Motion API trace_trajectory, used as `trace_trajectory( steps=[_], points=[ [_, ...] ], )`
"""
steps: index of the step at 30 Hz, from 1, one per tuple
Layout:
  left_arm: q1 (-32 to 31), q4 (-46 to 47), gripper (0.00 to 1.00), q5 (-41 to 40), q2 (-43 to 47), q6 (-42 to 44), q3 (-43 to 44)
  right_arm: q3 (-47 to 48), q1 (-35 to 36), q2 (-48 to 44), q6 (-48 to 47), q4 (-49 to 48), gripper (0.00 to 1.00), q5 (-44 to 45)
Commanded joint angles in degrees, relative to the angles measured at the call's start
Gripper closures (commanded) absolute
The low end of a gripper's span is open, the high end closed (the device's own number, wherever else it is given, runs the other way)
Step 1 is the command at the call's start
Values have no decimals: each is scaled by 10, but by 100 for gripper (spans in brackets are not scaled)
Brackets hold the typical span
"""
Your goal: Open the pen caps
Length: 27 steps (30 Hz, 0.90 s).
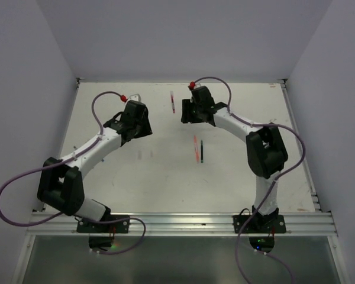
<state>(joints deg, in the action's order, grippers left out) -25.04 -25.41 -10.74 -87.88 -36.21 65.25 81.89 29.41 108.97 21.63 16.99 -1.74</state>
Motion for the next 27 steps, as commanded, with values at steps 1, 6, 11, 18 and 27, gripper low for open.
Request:
trace_trajectory(
  steps=[1, 6, 11, 18, 27],
  points=[
    [-3, 43, 54, -39, 75, -29, -49, 100, 11, 77, -14, -18, 46, 34],
    [-3, 63, 53, -53, 136, -23, -102, 254, 14, 199, -26, -21, 45, 37],
    [-3, 84, 53, -13, 156, -28, -130, 423, 15, 309, -34, 22, 46, 40],
    [-7, 121, 53, 5, 208, -40, -165, 514, 15, 396, -49, 19, 51, 62],
    [-7, 136, 53, 20, 244, -40, -175, 614, 16, 471, -65, 71, 56, 62]
  ],
)
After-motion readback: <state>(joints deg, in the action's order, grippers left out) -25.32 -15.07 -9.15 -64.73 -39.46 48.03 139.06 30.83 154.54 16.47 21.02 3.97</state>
